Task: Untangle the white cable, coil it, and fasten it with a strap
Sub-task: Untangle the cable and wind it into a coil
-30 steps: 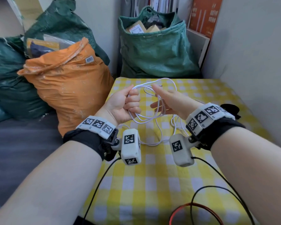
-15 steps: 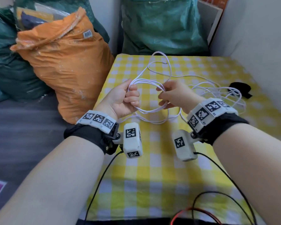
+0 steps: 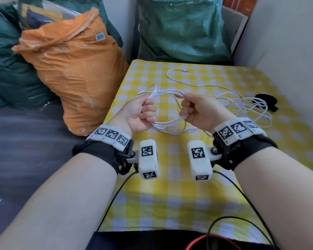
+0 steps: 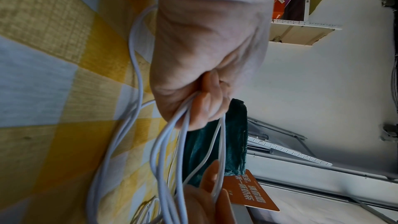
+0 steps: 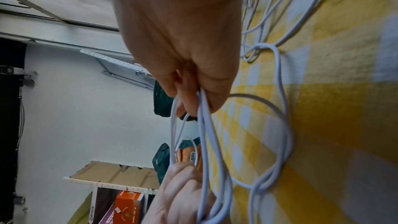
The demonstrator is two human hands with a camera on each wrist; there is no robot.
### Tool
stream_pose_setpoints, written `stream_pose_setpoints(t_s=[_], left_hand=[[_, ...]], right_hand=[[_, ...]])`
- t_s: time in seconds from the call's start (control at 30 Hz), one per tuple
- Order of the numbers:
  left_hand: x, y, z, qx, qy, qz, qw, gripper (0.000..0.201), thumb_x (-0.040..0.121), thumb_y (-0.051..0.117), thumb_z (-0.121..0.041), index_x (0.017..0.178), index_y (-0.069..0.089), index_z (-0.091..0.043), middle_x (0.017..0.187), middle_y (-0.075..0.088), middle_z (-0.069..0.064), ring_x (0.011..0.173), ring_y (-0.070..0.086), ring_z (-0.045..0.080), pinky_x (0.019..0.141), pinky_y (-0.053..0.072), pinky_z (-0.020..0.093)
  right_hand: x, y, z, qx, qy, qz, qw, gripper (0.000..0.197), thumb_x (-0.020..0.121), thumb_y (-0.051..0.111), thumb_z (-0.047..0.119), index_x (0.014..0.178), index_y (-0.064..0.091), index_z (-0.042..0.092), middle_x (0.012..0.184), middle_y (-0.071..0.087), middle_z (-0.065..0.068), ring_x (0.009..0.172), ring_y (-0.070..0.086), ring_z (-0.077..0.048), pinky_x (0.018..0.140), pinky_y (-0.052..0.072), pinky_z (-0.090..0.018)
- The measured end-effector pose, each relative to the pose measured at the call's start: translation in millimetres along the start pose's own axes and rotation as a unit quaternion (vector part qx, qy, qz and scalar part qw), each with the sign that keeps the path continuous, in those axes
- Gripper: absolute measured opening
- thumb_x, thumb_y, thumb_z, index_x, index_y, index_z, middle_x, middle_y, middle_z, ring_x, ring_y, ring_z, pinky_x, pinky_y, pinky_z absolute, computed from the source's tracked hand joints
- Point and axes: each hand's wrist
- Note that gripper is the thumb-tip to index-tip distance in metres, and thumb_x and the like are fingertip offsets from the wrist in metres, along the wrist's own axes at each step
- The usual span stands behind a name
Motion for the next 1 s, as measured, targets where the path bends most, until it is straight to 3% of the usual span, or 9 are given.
stream_pose_setpoints(t_s=[0.17, 0.27, 0.37, 0.47, 0.53, 0.6, 0.77, 0.9, 1.0], left_hand=[[8.4, -2.1, -5.3, 0.007, 0.004, 0.019, 1.0, 0.045, 0.101, 0.033, -0.041, 0.061, 0.037, -0.02, 0.039, 0.024, -0.008, 0.027, 0.021, 0.006, 0.033, 0.023, 0.019], [18.4, -4.5, -11.0, 0.02, 0.006, 0.026, 0.999, 0.045, 0.101, 0.033, -0.04, 0.061, 0.036, -0.02, 0.039, 0.024, -0.008, 0.027, 0.02, 0.006, 0.033, 0.022, 0.019], [28.2, -1.6, -22.1, 0.061, 0.018, 0.01, 0.998, 0.046, 0.1, 0.034, -0.04, 0.059, 0.038, -0.02, 0.039, 0.022, -0.008, 0.027, 0.019, 0.007, 0.033, 0.021, 0.018], [37.7, 6.7, -39.4, 0.129, 0.046, -0.023, 0.99, 0.046, 0.099, 0.038, -0.041, 0.058, 0.037, -0.021, 0.038, 0.02, -0.009, 0.027, 0.016, 0.007, 0.032, 0.019, 0.019], [42.8, 14.4, -51.7, 0.167, 0.066, -0.032, 0.983, 0.045, 0.099, 0.039, -0.041, 0.059, 0.037, -0.021, 0.038, 0.02, -0.009, 0.027, 0.015, 0.006, 0.033, 0.019, 0.019], [47.3, 21.0, -60.8, 0.192, 0.078, -0.03, 0.978, 0.044, 0.099, 0.04, -0.04, 0.059, 0.036, -0.02, 0.037, 0.02, -0.009, 0.028, 0.015, 0.006, 0.033, 0.018, 0.018], [65.1, 26.0, -70.5, 0.26, 0.101, -0.057, 0.959, 0.042, 0.098, 0.043, -0.037, 0.06, 0.038, -0.02, 0.037, 0.021, -0.01, 0.028, 0.014, 0.005, 0.035, 0.015, 0.018], [80.8, 25.2, -66.6, 0.319, 0.158, -0.135, 0.925, 0.039, 0.096, 0.048, -0.033, 0.061, 0.038, -0.019, 0.035, 0.022, -0.01, 0.029, 0.014, 0.006, 0.037, 0.015, 0.015], [89.6, 22.8, -65.9, 0.333, 0.209, -0.188, 0.9, 0.037, 0.095, 0.046, -0.027, 0.061, 0.034, -0.02, 0.035, 0.021, -0.01, 0.031, 0.013, 0.007, 0.04, 0.012, 0.017]], right_hand=[[18.8, 9.6, -8.6, -0.075, -0.014, -0.025, 0.997, 0.038, 0.102, 0.039, 0.027, 0.072, 0.055, 0.01, 0.044, 0.021, 0.008, 0.034, 0.017, -0.006, 0.031, 0.019, -0.017], [29.6, 9.1, -6.4, -0.097, -0.005, -0.029, 0.995, 0.041, 0.102, 0.036, 0.028, 0.063, 0.041, 0.016, 0.046, 0.023, 0.007, 0.035, 0.016, -0.007, 0.031, 0.017, -0.017], [41.4, 9.5, 0.4, -0.12, -0.014, -0.039, 0.992, 0.041, 0.101, 0.037, 0.027, 0.063, 0.041, 0.016, 0.048, 0.025, 0.005, 0.035, 0.02, -0.009, 0.034, 0.024, -0.019], [52.6, 10.6, 11.4, -0.172, -0.024, -0.01, 0.985, 0.035, 0.102, 0.035, 0.025, 0.076, 0.053, 0.01, 0.05, 0.049, -0.002, 0.04, 0.045, -0.014, 0.049, 0.046, -0.025], [58.0, 11.2, 22.1, -0.186, -0.004, 0.028, 0.982, 0.035, 0.102, 0.031, 0.029, 0.095, 0.058, 0.007, 0.072, 0.066, -0.012, 0.059, 0.062, -0.025, 0.062, 0.052, -0.034], [64.9, 10.9, 32.3, -0.18, 0.004, 0.03, 0.983, 0.037, 0.102, 0.033, 0.032, 0.113, 0.058, 0.007, 0.093, 0.064, -0.015, 0.074, 0.065, -0.029, 0.068, 0.054, -0.038], [86.5, -1.7, 41.7, -0.111, -0.068, -0.076, 0.989, 0.041, 0.098, 0.047, 0.029, 0.135, 0.047, 0.011, 0.129, 0.047, 0.0, 0.097, 0.063, -0.026, 0.074, 0.056, -0.038], [94.4, -23.7, 47.0, -0.056, -0.145, -0.186, 0.97, 0.029, 0.101, 0.041, 0.023, 0.128, 0.046, 0.017, 0.098, 0.047, 0.012, 0.107, 0.056, -0.022, 0.094, 0.051, -0.04], [99.3, -48.1, 51.4, 0.039, -0.17, -0.268, 0.947, 0.024, 0.099, 0.042, 0.022, 0.118, 0.051, 0.011, 0.093, 0.047, 0.004, 0.091, 0.066, -0.023, 0.073, 0.058, -0.03]])
Point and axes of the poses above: each hand's wrist, its own x-axis towards the middle knuckle, its own y-axis out of the palm, z = x × y
